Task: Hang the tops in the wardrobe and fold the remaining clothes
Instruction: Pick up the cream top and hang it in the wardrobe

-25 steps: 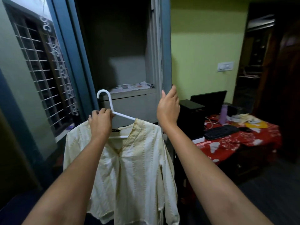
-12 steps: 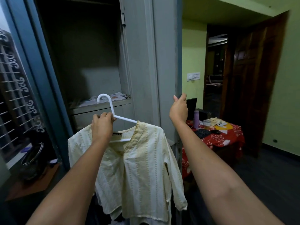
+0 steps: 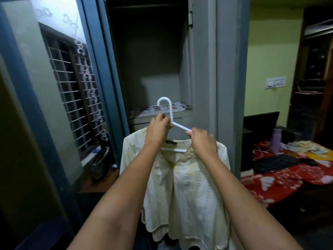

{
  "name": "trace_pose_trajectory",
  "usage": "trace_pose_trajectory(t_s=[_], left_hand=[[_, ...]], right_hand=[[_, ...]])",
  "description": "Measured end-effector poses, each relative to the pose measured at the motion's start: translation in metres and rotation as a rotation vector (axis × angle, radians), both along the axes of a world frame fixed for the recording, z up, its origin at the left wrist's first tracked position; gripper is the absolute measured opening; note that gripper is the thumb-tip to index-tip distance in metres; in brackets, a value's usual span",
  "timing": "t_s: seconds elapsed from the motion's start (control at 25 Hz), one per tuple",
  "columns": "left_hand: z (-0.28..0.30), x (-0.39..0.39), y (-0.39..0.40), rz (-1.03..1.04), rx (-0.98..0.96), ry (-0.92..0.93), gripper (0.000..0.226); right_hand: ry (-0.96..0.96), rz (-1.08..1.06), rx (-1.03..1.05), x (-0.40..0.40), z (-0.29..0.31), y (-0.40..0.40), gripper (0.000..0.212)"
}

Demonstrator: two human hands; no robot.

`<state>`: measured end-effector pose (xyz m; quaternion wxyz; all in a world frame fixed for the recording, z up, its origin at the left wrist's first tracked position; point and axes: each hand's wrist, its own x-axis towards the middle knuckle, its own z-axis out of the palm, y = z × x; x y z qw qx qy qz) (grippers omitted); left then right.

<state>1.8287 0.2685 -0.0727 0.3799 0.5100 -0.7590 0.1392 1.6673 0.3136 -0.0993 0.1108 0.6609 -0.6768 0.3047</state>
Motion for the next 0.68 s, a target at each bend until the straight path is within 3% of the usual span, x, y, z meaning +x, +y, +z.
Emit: trace_pose_trajectory(t_s=[0.08,0.16,0.28,0.44,0.68], left_hand=[[0.006,0.022,-0.018,-0.023,-0.051,0.012,0.033],[0.012,0.051,-0.042,0.146,-0.073,-0.065,0.037],[0.015,0.088,-0.083,0.415,0.054,-0.228,0.047],[0.013,0.115,-0.127,0.608,0.197,-0.579,0.052],[0.013,0.141,-0.150,0.802,0.065,-1.013,0.060]], right_hand=[[-0.051,-0.062,-0.039,0.009,0.006,-0.015,0.037],[-0.081,-0.143,-0.043,0.021,0.014,-0.031,0.035],[-0.118,-0.181,-0.082,0.044,0.026,-0.055,0.034],[-0.126,-0.174,-0.150,0.061,0.031,-0.084,0.032],[-0.117,-0.143,-0.126,0.074,0.026,-0.102,0.032]])
